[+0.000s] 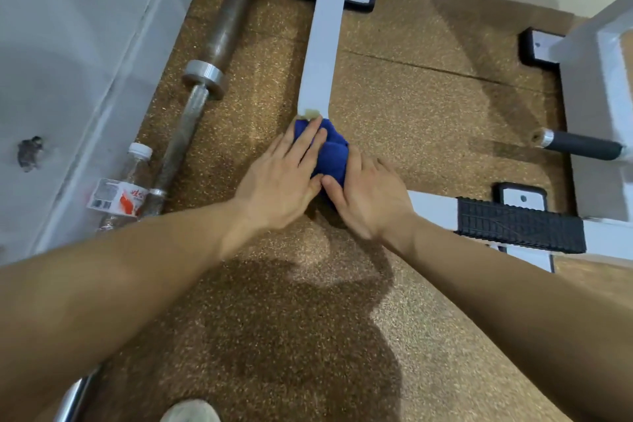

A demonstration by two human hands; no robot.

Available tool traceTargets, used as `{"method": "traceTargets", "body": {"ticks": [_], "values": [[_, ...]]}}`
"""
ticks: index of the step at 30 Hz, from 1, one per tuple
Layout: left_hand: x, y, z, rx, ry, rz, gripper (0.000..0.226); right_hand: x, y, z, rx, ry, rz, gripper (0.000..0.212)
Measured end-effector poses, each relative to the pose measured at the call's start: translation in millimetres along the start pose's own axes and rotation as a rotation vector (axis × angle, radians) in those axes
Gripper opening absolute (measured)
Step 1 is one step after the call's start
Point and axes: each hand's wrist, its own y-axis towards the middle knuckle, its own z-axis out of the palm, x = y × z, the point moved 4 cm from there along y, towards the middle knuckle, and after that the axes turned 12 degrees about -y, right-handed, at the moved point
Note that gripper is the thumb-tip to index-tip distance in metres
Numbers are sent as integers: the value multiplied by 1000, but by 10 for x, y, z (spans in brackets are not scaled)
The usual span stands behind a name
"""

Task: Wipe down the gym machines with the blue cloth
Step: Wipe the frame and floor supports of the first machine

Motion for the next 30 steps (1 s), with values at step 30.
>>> {"method": "traceTargets", "body": {"ticks": [30], "values": [[-831,184,77,-88,-64,445,50,-787,-634,200,17,-96,64,66]]}}
